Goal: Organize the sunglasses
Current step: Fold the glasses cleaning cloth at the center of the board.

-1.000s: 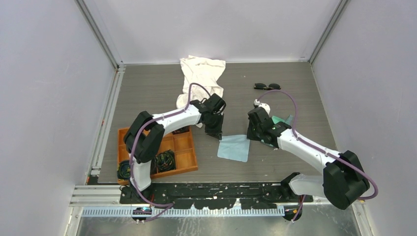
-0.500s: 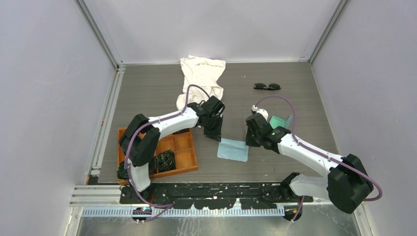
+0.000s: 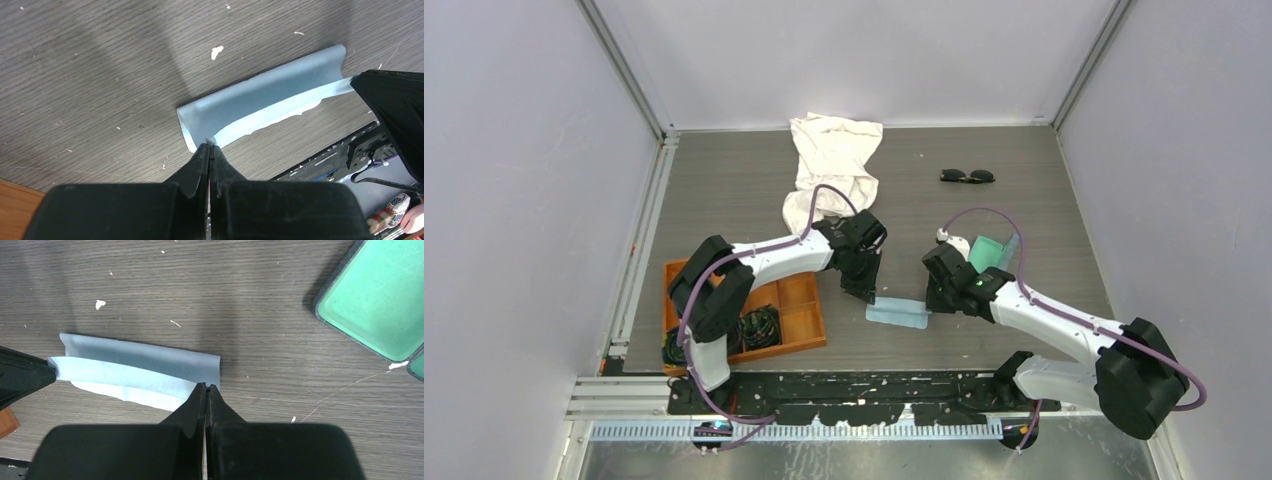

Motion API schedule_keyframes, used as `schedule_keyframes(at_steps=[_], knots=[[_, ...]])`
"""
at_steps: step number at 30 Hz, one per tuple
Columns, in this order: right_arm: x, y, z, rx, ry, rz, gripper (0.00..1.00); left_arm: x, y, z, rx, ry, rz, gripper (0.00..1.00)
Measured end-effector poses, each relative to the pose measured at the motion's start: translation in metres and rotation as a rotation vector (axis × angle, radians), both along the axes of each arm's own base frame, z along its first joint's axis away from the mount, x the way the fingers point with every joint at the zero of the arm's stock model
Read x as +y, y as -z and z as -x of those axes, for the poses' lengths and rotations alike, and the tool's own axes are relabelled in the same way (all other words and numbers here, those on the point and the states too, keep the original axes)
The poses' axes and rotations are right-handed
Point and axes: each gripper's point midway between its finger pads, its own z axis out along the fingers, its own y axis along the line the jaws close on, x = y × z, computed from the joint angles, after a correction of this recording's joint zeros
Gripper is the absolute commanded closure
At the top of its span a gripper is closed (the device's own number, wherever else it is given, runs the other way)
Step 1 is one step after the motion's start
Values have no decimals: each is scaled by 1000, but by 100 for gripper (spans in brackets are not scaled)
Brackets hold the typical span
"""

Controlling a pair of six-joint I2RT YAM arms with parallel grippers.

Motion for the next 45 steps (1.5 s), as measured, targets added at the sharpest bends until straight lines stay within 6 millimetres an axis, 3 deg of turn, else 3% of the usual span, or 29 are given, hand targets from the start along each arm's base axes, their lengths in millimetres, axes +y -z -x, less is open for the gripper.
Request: schedule_keyframes(at_steps=[16, 24, 35, 40, 45], knots=[[2, 3, 4, 12, -9, -7, 100, 2, 1, -4, -17, -11, -19, 100], [-1, 0, -6, -30, 27, 3, 100, -11, -8, -34, -65, -19, 7, 100], [-4, -4, -19, -72, 58, 32, 100, -7, -7, -52, -76, -45, 14, 100], [-3, -5, -22, -78, 64, 35, 100, -6, -5, -51, -76, -35, 17, 100], [-3, -4, -21, -76, 63, 35, 100, 3, 11, -36, -33, -26, 10, 100]])
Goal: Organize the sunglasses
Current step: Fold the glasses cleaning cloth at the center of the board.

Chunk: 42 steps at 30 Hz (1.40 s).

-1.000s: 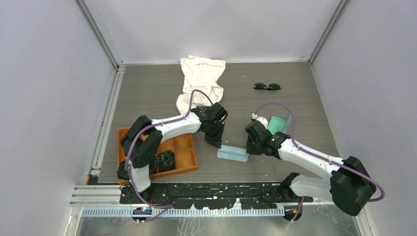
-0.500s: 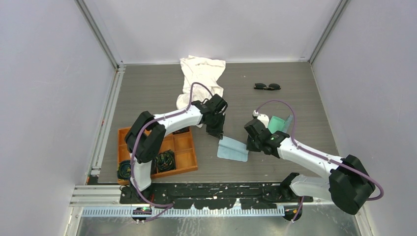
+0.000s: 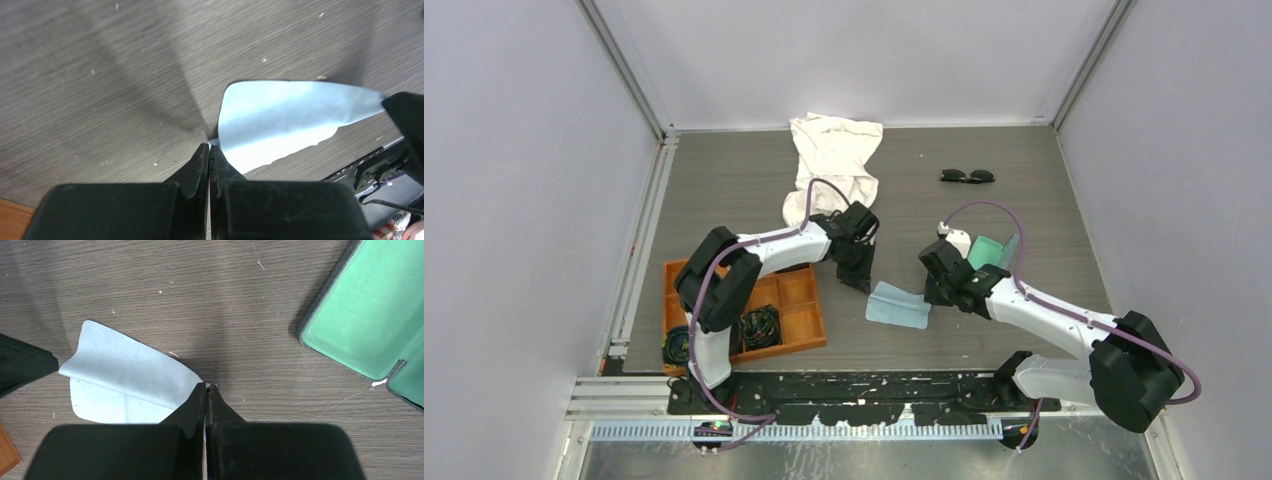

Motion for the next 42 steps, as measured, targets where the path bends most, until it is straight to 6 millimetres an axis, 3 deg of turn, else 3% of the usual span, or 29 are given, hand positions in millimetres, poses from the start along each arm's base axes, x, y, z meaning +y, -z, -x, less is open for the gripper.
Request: schedule_keyframes(at_steps=[4, 9, 14, 17, 20, 23, 30, 36, 42], knots=[[1, 1, 1, 8, -5, -4, 100, 8, 9, 12, 34, -1, -10, 100], [2, 4, 2, 21, -9, -3, 100, 6, 2, 12, 24, -10, 13, 100], [2, 5, 3, 22, -10, -2, 100, 0, -11, 1, -15, -14, 27, 71], [2, 5, 3, 23, -10, -2, 99, -11, -26, -13, -58, -7, 45, 62], [2, 5, 3, 24, -10, 0, 99, -23, -33, -26, -90, 7, 53, 61], [2, 7, 3, 30, -11, 3, 99, -26, -23, -30, -84, 21, 23, 61], [2, 8, 4, 34, -12, 5, 100, -19, 10, -17, -17, 41, -62, 67], [2, 9, 3, 38, -14, 9, 99, -22, 12, -15, -5, 49, -57, 70], [3, 7, 2, 36, -15, 8, 99, -29, 13, -14, 16, 54, -36, 81]])
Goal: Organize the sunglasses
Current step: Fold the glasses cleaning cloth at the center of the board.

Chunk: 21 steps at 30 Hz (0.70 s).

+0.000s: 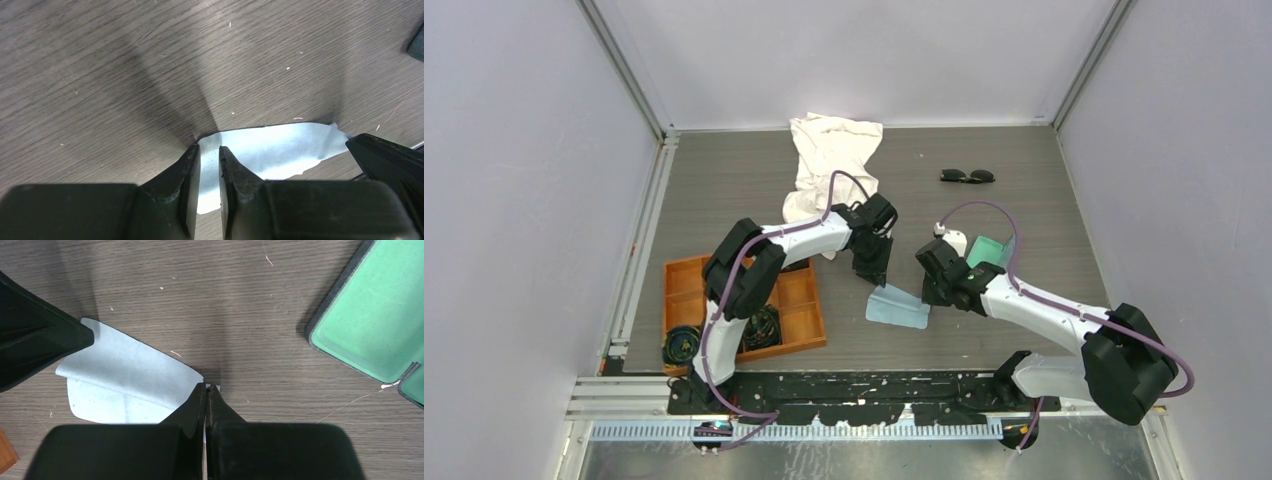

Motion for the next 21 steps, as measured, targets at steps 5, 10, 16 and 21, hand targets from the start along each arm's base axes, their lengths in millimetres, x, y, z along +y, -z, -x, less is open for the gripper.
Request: schedule_keyframes(at_steps=[5, 10, 16, 21], knots=[[1, -2, -1, -5, -1, -3, 99, -1, 1, 0, 3, 0, 2, 91], [1, -2, -1, -5, -3, -2, 100, -2, 3, 0, 6, 0, 2, 100], [1, -1, -1, 0, -5, -1, 100, -3, 2, 0, 6, 2, 7, 100], [1, -1, -1, 0, -5, -2, 100, -2, 0, 1, -3, 2, 14, 100]])
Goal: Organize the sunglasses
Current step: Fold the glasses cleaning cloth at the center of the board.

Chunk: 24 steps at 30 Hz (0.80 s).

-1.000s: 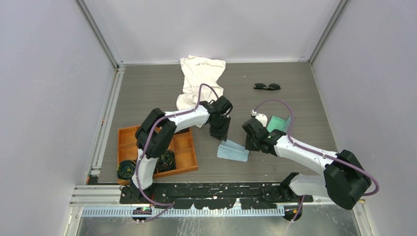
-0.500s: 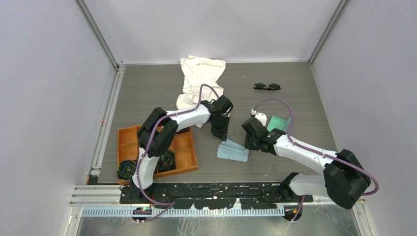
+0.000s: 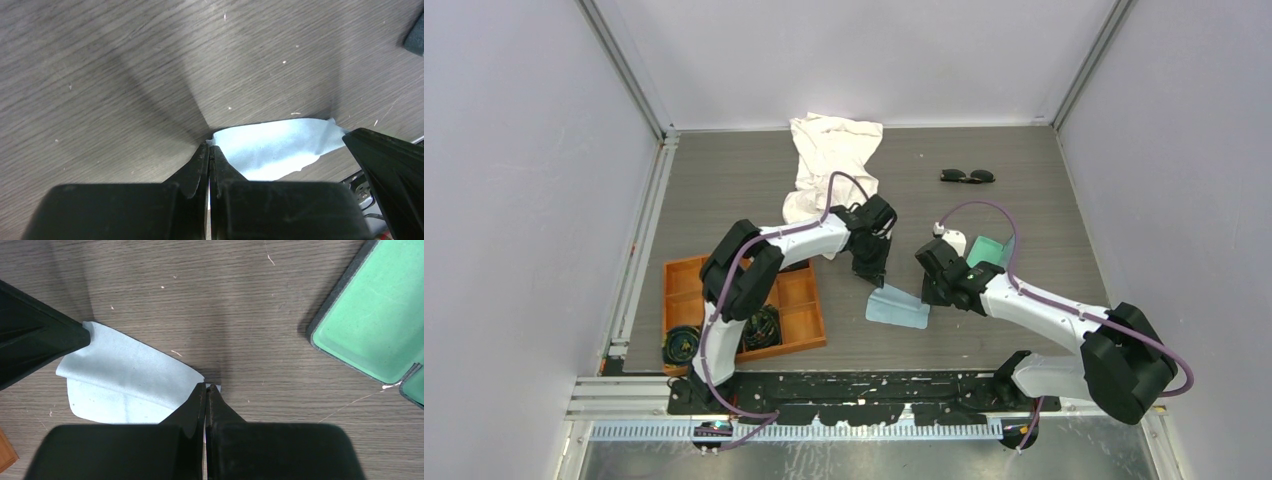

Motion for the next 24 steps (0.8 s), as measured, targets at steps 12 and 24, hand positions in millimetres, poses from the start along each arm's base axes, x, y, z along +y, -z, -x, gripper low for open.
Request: schedule_keyframes(at_steps=[12, 24], knots=[[2, 0, 1, 7, -6, -8, 99, 14, -20, 14, -26, -6, 36, 100], [5, 1, 4, 19, -18, -23, 99, 20, -8, 29, 9, -16, 39, 100]])
